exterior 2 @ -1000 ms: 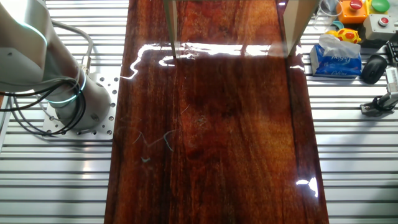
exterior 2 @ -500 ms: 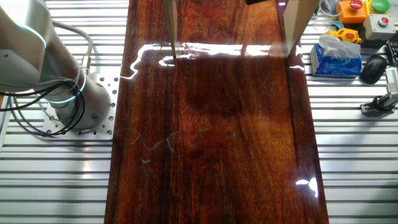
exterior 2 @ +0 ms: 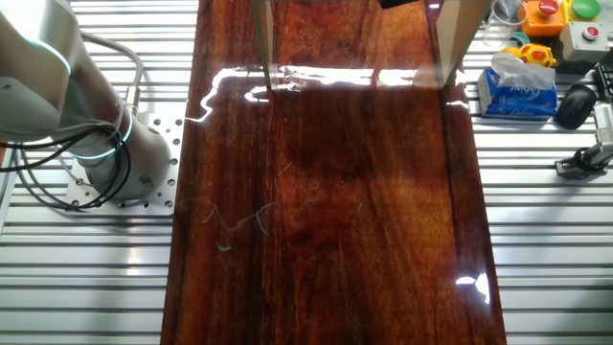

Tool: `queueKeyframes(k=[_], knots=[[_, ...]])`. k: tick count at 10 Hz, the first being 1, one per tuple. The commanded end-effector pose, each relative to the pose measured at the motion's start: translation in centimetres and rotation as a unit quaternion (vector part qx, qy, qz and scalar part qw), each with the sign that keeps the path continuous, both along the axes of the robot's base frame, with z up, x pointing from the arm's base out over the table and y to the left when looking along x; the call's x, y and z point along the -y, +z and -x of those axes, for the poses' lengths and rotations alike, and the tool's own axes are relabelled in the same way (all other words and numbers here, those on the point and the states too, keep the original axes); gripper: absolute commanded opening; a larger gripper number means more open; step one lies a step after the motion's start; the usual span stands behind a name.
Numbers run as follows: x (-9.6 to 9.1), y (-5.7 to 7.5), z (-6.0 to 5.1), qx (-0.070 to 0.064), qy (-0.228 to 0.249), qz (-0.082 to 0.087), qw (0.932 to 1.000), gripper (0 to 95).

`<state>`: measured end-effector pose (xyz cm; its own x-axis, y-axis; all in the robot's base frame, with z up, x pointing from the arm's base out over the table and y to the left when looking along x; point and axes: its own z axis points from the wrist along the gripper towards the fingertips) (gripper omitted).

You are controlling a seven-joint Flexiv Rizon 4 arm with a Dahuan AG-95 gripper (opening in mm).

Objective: Take the object down from the shelf

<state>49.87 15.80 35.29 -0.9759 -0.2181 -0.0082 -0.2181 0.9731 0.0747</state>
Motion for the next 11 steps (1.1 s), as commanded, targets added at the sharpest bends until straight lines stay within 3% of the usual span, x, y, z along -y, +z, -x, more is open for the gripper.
queueKeyframes(k=[1,4,7,10,11], knots=[[1.2,0.0,0.0,-0.005,-0.007,0.004,1.0,0.0],[7.4,-1.9,0.3,0.002,0.047,-0.004,0.9989,0.0],[7.8,-2.1,0.4,0.001,0.044,-0.001,0.999,0.0],[7.8,-2.1,0.4,-0.011,0.003,0.009,0.9999,0.0],[7.8,-2.1,0.4,-0.007,0.006,0.007,0.9999,0.0]])
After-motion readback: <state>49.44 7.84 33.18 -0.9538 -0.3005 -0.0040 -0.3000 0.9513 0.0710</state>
